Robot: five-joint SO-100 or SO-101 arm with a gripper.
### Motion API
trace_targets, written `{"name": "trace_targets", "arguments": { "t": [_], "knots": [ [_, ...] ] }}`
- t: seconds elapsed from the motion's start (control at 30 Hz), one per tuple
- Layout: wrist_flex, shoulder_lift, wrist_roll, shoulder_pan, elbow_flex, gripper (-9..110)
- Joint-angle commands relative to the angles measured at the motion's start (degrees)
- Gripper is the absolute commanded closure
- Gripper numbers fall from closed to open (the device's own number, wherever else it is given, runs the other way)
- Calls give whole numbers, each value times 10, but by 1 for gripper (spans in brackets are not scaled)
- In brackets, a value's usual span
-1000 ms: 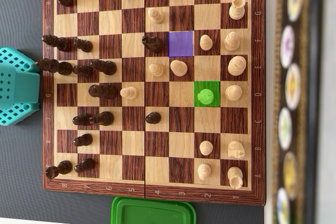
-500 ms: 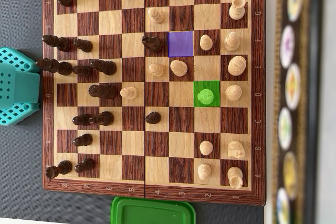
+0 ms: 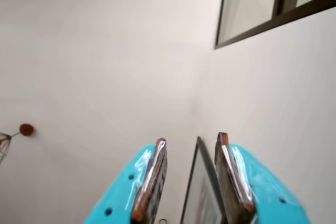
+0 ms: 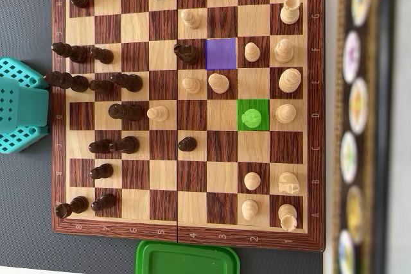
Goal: Play chess
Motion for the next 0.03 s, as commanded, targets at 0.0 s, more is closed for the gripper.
{"name": "trace_targets", "arguments": {
  "t": [0.0],
  "knots": [
    [0,-6,5,1,11,87]
  ]
}}
